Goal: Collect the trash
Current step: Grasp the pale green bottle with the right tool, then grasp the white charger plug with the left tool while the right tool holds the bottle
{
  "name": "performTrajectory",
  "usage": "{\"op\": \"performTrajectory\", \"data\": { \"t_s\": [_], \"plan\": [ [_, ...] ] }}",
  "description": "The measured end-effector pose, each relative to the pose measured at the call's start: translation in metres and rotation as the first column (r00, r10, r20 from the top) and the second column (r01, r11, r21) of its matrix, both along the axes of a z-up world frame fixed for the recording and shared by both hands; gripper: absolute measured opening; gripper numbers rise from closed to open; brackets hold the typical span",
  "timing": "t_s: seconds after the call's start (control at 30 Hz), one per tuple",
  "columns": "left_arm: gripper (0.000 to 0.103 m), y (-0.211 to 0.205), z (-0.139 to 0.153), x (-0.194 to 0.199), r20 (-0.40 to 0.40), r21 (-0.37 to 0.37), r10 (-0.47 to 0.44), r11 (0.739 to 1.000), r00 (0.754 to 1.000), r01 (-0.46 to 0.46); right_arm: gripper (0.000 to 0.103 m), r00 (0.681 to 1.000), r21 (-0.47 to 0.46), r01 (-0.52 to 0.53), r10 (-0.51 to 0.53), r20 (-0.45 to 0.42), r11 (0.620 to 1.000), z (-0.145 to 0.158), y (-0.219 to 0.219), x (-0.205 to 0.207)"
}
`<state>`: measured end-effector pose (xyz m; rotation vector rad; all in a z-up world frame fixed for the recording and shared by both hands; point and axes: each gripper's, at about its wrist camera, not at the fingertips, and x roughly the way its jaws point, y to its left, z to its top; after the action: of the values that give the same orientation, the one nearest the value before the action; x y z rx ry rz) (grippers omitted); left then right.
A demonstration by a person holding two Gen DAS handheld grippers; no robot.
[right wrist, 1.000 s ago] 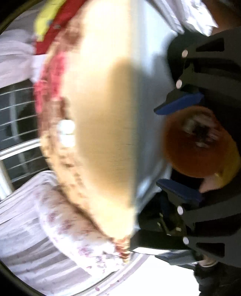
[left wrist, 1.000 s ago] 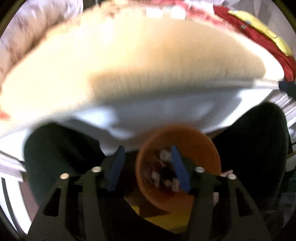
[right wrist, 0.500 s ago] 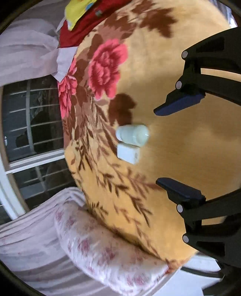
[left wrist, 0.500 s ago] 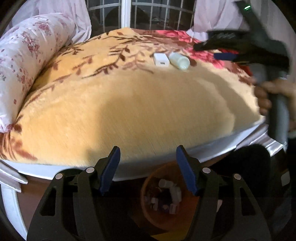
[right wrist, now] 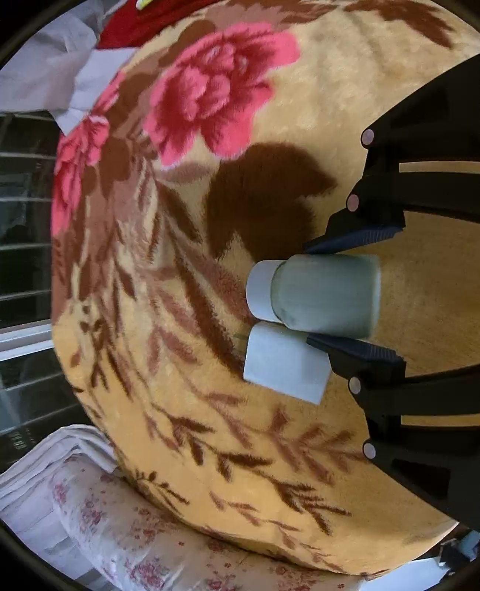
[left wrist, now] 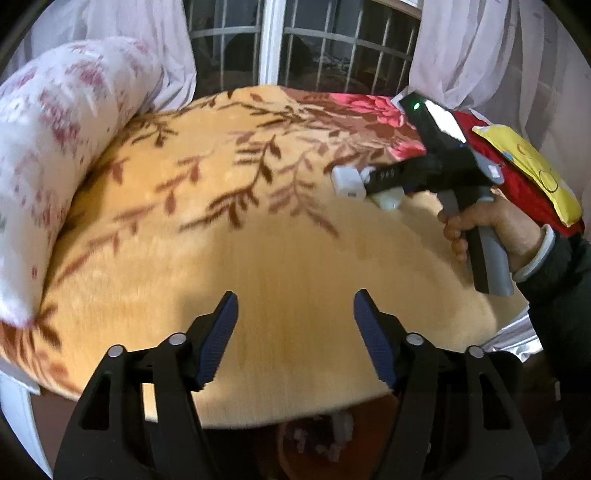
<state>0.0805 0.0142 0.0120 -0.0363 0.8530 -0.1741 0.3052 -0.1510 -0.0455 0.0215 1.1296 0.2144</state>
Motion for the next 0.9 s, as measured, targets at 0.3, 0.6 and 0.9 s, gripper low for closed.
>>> {"op": "performTrajectory", "data": {
  "t_s": [0.3,0.6,0.9],
  "plan": [
    [0.068,-0.015,-0.003,0.063,-0.023,0.014,0.021,1.000,0.999,-0.021,0.041,0.996,0.058,0.001,-0.006,0.084,0.998,0.002,-0.016,-0.018],
    [0.068,-0.073,-0.029,0.149,-0.087,0.085,-0.027,0.996,0.996,0.035,0.041,0.968,0.220,0.079,-0.128,0.215,0.972,0.034,-0.086,-0.076],
    [0.063,-0.116,-0.065,0.218,-0.170,0.086,-0.004,0.996,0.985,0.019,0.041,0.937,0.219,0.120,-0.184,0.298,0.968,0.046,-0.123,-0.113]
  ]
}}
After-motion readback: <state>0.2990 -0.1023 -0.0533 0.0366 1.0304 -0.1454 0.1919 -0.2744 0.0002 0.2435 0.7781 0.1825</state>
